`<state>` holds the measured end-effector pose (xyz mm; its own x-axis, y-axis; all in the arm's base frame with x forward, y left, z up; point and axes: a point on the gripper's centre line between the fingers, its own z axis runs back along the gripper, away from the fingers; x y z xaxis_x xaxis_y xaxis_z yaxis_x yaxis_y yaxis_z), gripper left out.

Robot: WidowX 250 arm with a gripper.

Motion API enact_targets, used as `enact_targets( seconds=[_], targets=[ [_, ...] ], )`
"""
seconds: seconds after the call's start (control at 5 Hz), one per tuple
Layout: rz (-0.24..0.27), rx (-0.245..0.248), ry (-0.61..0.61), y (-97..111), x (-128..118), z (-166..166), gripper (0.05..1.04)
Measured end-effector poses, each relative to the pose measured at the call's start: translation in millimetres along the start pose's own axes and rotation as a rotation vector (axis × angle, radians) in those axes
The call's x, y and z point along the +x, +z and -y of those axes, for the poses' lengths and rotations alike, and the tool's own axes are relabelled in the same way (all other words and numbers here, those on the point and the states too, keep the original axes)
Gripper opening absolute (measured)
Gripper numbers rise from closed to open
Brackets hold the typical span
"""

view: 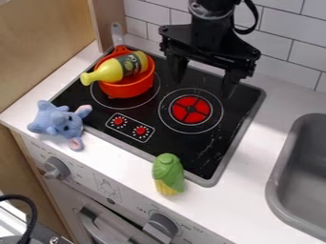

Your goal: Move corn to top right of stove

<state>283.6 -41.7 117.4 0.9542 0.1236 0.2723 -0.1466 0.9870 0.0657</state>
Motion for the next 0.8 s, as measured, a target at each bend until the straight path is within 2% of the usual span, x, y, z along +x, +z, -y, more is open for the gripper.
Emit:
enact_targets(
  seconds=[0.4,0.8],
  targets=[
    [-0.047,-0.002,-0.029,-10,-18,-5,0.999],
    [-0.037,-0.005,-0.031,-8,-17,-6,0.999]
  ],
)
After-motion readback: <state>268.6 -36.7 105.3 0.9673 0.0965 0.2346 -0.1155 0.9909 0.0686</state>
